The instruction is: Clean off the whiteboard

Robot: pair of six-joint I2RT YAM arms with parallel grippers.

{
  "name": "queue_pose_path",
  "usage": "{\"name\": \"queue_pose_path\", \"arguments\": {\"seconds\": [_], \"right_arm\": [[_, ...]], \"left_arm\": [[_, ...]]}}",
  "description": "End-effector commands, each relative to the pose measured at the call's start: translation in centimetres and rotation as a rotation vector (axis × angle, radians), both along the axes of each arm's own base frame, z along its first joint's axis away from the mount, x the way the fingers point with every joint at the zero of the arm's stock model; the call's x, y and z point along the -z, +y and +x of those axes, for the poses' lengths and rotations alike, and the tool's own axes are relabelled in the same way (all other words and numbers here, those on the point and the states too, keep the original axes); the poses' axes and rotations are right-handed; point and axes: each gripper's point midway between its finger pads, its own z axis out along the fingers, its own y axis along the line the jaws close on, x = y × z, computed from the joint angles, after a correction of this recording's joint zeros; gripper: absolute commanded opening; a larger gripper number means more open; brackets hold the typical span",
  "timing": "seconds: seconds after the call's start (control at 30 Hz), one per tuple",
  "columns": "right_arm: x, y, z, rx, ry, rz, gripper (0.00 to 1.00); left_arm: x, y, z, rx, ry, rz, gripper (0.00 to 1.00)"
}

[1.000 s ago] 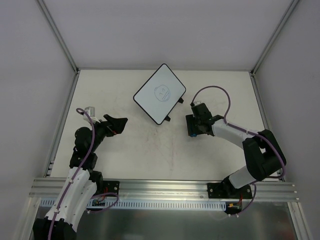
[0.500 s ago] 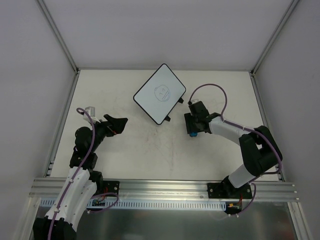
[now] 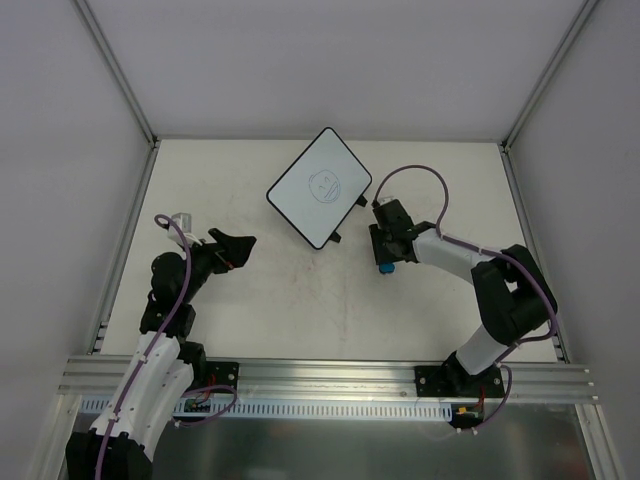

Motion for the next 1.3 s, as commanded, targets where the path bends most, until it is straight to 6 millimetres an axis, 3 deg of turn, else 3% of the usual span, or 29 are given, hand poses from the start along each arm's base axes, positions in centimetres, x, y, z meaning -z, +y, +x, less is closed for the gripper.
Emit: {"name": "queue_pose_path", "arguments": {"seconds": [0.0, 0.27, 0.33, 0.37, 0.53, 0.8, 1.03, 1.17, 1.27], "right_arm": [[-0.6, 0.0, 0.6, 0.010, -0.013, -0.022, 0.40], [-0.2, -0.1, 0.5, 0.015, 0.006, -0.034, 0.42], [-0.1, -0.2, 0.4, 0.017, 0.013, -0.037, 0.38], [-0.1, -0.2, 0.4, 0.017, 0.013, -0.038, 0.30], [-1.0, -0.4, 0.4, 0.024, -0.012, -0.030, 0.20], [-5.1, 0.9, 0.7, 0.016, -0.091, 0.083, 0.00], [-8.8, 3.1, 1.5, 0.009, -0.129, 0.205, 0.00], [-12.6, 5.3, 3.6, -0.024, -0.182, 0.278, 0.00], [-13.8, 6.7, 4.7, -0.061, -0.186, 0.307, 0.01]], "left_arm": [[-0.4, -0.4, 0.0, 0.034, -0.028, 0.020, 0.99], [-0.4, -0.4, 0.0, 0.029, -0.027, 0.020, 0.99], [-0.3, -0.3, 0.0, 0.028, -0.026, 0.020, 0.99], [-0.3, -0.4, 0.0, 0.028, -0.024, 0.020, 0.99], [-0.2, -0.4, 0.1, 0.031, -0.024, 0.024, 0.99], [-0.6, -0.8, 1.5, 0.049, -0.043, 0.029, 0.99], [-1.1, -1.6, 2.7, 0.087, -0.093, 0.007, 0.99], [-2.9, -2.6, 3.8, 0.144, -0.161, -0.012, 0.99], [-3.0, -2.8, 4.9, 0.145, -0.155, -0.017, 0.99]]}}
